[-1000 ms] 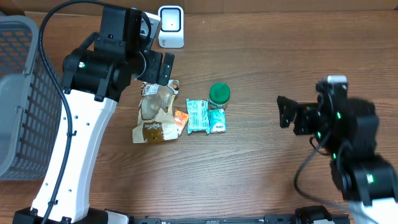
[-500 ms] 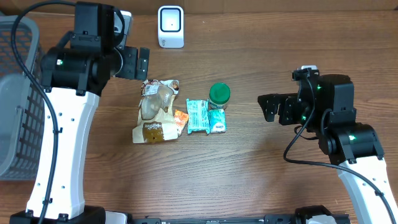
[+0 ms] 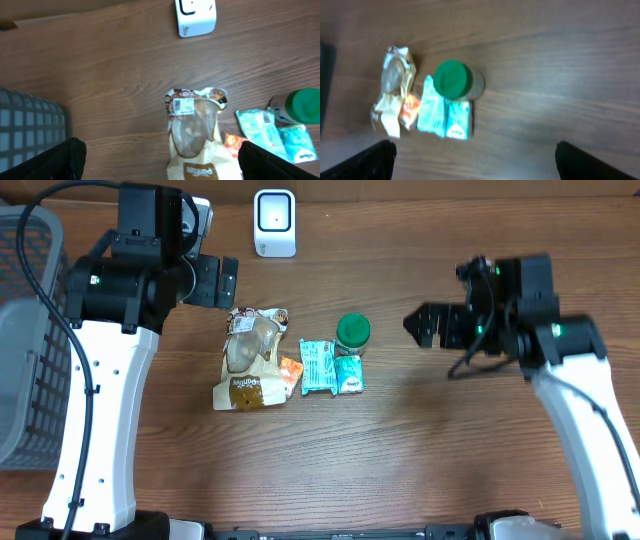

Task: Scan the item barcode
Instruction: 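Move the right gripper over the green-lidded jar, then lower the right gripper and grasp the green-lidded jar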

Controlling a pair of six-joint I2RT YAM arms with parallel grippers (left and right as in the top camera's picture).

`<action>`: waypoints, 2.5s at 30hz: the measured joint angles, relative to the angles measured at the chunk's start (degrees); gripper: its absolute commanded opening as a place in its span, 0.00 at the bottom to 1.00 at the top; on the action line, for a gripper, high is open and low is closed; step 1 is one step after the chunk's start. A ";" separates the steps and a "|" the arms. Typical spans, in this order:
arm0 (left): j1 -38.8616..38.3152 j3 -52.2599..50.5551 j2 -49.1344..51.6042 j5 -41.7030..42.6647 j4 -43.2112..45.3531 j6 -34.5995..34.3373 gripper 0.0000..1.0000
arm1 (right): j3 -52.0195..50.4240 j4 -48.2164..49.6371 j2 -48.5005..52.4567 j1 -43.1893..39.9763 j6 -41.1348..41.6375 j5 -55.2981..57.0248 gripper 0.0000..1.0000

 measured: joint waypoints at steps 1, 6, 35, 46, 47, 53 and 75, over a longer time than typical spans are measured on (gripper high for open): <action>0.26 0.00 0.00 0.00 0.26 0.74 1.00 | 3.23 -1.77 2.54 0.00 0.02 0.09 0.99; 3.19 0.00 0.00 -0.02 1.07 3.50 0.99 | 13.84 -5.55 9.94 0.17 -0.07 1.25 0.99; 10.36 0.00 9.35 9.16 -5.90 8.31 1.00 | 15.21 7.28 21.20 18.75 -4.31 14.19 0.87; 10.36 0.00 9.38 9.16 -5.90 8.33 1.00 | 15.21 2.64 22.95 18.75 1.46 15.67 0.96; 10.36 0.00 9.38 9.16 -5.90 8.33 1.00 | 15.23 1.92 22.95 18.75 1.68 15.45 0.94; 10.36 0.00 9.38 9.16 -5.90 8.48 1.00 | 15.23 -0.66 22.95 18.75 2.40 13.90 0.83; 10.36 0.00 9.44 9.16 -5.90 8.50 0.99 | 23.15 -0.17 30.64 19.08 9.25 16.35 0.96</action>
